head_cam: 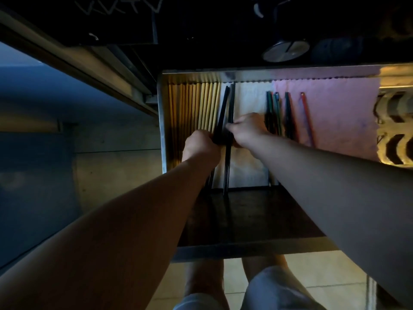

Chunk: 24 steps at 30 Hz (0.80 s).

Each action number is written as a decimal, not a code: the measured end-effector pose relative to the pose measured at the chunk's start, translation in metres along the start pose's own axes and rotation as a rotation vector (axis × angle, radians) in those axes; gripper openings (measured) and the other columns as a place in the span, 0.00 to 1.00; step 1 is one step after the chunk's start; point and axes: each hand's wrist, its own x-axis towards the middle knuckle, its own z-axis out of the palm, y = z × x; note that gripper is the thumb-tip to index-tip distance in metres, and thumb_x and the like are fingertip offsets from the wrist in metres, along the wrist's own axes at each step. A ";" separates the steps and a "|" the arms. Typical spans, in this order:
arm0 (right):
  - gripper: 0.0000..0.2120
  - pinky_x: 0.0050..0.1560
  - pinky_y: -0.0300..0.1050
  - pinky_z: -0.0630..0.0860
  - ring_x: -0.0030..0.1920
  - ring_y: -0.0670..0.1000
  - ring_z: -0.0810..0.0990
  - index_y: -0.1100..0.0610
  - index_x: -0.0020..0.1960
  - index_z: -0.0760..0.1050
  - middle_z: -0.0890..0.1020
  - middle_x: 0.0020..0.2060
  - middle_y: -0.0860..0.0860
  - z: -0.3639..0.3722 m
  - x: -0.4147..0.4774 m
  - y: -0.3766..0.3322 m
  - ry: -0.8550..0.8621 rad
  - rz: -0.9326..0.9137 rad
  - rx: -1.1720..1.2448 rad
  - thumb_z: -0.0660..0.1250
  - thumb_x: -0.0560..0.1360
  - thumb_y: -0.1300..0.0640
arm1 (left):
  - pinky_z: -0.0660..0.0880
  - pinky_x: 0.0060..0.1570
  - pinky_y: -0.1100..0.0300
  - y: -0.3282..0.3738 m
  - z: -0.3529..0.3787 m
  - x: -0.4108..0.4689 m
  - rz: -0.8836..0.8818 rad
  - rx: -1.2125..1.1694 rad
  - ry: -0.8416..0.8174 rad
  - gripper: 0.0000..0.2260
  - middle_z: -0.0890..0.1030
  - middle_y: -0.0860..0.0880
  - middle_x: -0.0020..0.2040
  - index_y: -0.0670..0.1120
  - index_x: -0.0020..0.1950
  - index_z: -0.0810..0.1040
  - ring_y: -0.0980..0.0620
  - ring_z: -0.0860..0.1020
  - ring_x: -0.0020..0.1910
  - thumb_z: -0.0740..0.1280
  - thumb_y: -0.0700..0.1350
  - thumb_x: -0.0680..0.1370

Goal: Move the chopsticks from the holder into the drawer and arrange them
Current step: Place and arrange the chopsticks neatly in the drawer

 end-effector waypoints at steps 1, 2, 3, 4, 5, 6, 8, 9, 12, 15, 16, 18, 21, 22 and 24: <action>0.14 0.52 0.44 0.77 0.53 0.55 0.82 0.59 0.56 0.80 0.83 0.55 0.55 0.003 0.000 -0.002 -0.001 0.004 -0.002 0.69 0.75 0.51 | 0.71 0.29 0.62 -0.001 0.000 0.000 0.010 0.006 0.000 0.08 0.80 0.50 0.43 0.47 0.56 0.82 0.54 0.77 0.37 0.70 0.44 0.77; 0.14 0.51 0.45 0.77 0.53 0.56 0.82 0.59 0.56 0.80 0.83 0.54 0.56 0.006 0.001 -0.003 -0.005 0.011 0.000 0.69 0.75 0.51 | 0.69 0.28 0.62 -0.001 0.000 0.000 0.017 0.015 0.001 0.08 0.80 0.50 0.43 0.46 0.56 0.81 0.55 0.76 0.36 0.69 0.45 0.77; 0.14 0.50 0.44 0.77 0.52 0.56 0.82 0.59 0.56 0.80 0.83 0.52 0.55 0.009 0.001 -0.004 -0.008 0.019 0.005 0.69 0.75 0.52 | 0.68 0.28 0.62 -0.001 -0.001 0.000 0.022 0.027 0.001 0.08 0.80 0.49 0.44 0.46 0.56 0.81 0.54 0.75 0.36 0.69 0.45 0.77; 0.14 0.48 0.44 0.76 0.50 0.55 0.82 0.59 0.56 0.80 0.83 0.50 0.54 0.011 0.001 -0.004 -0.004 0.017 0.008 0.70 0.75 0.52 | 0.69 0.29 0.62 0.000 -0.001 -0.001 0.026 0.044 0.002 0.08 0.81 0.48 0.46 0.46 0.56 0.80 0.53 0.76 0.37 0.69 0.45 0.77; 0.14 0.45 0.43 0.76 0.48 0.54 0.82 0.59 0.56 0.80 0.82 0.48 0.53 0.012 0.001 -0.005 0.007 0.014 0.006 0.70 0.75 0.52 | 0.69 0.30 0.61 0.000 -0.001 -0.002 0.032 0.060 0.007 0.08 0.82 0.47 0.47 0.46 0.56 0.80 0.52 0.76 0.39 0.68 0.44 0.78; 0.14 0.42 0.41 0.76 0.44 0.53 0.81 0.59 0.55 0.80 0.82 0.46 0.53 0.012 0.000 -0.006 0.023 0.012 0.001 0.71 0.74 0.52 | 0.71 0.32 0.60 0.001 -0.002 -0.003 0.040 0.069 0.014 0.08 0.82 0.47 0.49 0.46 0.57 0.79 0.51 0.76 0.41 0.68 0.44 0.78; 0.12 0.38 0.39 0.75 0.41 0.52 0.81 0.58 0.53 0.82 0.83 0.46 0.54 0.013 -0.001 -0.006 0.049 0.013 -0.025 0.71 0.74 0.52 | 0.75 0.37 0.57 0.001 -0.004 -0.006 0.062 0.075 0.025 0.10 0.81 0.46 0.51 0.46 0.59 0.77 0.49 0.78 0.44 0.67 0.43 0.78; 0.11 0.38 0.40 0.76 0.41 0.52 0.82 0.58 0.51 0.82 0.84 0.45 0.54 0.013 -0.002 -0.005 0.057 0.013 -0.040 0.71 0.74 0.53 | 0.78 0.41 0.54 0.002 -0.006 -0.007 0.075 0.088 0.028 0.11 0.81 0.45 0.53 0.46 0.60 0.76 0.48 0.79 0.47 0.67 0.43 0.78; 0.08 0.48 0.46 0.82 0.45 0.54 0.84 0.55 0.49 0.82 0.85 0.45 0.53 0.012 -0.009 -0.003 0.086 -0.003 -0.096 0.67 0.75 0.54 | 0.78 0.52 0.49 0.002 -0.012 -0.012 0.143 0.208 0.027 0.16 0.77 0.43 0.61 0.45 0.65 0.72 0.43 0.78 0.56 0.66 0.40 0.78; 0.11 0.53 0.38 0.74 0.55 0.53 0.81 0.52 0.57 0.80 0.83 0.55 0.51 0.009 -0.019 0.000 0.143 -0.030 -0.108 0.64 0.76 0.55 | 0.71 0.62 0.48 -0.001 -0.017 -0.018 0.311 0.456 0.047 0.23 0.67 0.44 0.72 0.47 0.72 0.66 0.42 0.68 0.68 0.65 0.40 0.78; 0.12 0.53 0.38 0.73 0.57 0.53 0.80 0.51 0.58 0.79 0.82 0.56 0.50 0.009 -0.021 0.001 0.142 -0.036 -0.099 0.63 0.77 0.55 | 0.68 0.65 0.48 -0.003 -0.018 -0.018 0.389 0.531 0.049 0.25 0.63 0.46 0.75 0.49 0.75 0.64 0.42 0.64 0.71 0.65 0.41 0.78; 0.13 0.56 0.39 0.74 0.57 0.53 0.80 0.51 0.58 0.79 0.82 0.57 0.50 0.010 -0.022 0.004 0.126 -0.038 -0.078 0.62 0.76 0.56 | 0.61 0.71 0.46 -0.009 -0.018 -0.017 0.485 0.661 -0.028 0.32 0.52 0.50 0.80 0.52 0.80 0.54 0.43 0.52 0.78 0.64 0.42 0.79; 0.11 0.58 0.41 0.75 0.57 0.52 0.80 0.52 0.56 0.80 0.82 0.56 0.50 0.013 -0.023 0.008 0.117 -0.045 -0.060 0.63 0.76 0.56 | 0.50 0.75 0.43 -0.016 -0.017 -0.014 0.476 0.834 -0.174 0.38 0.34 0.56 0.79 0.53 0.80 0.39 0.47 0.36 0.79 0.62 0.43 0.80; 0.11 0.58 0.40 0.74 0.58 0.52 0.80 0.52 0.57 0.80 0.82 0.57 0.51 0.014 -0.024 0.010 0.119 -0.047 -0.054 0.63 0.76 0.56 | 0.49 0.75 0.43 -0.017 -0.016 -0.014 0.474 0.863 -0.185 0.39 0.32 0.56 0.79 0.53 0.80 0.38 0.48 0.35 0.78 0.62 0.43 0.80; 0.13 0.57 0.37 0.71 0.59 0.52 0.79 0.55 0.59 0.79 0.82 0.58 0.53 0.014 -0.025 0.014 0.119 -0.056 -0.034 0.63 0.77 0.58 | 0.49 0.74 0.43 -0.016 -0.016 -0.015 0.461 0.874 -0.184 0.38 0.31 0.56 0.78 0.53 0.80 0.37 0.47 0.34 0.78 0.61 0.44 0.80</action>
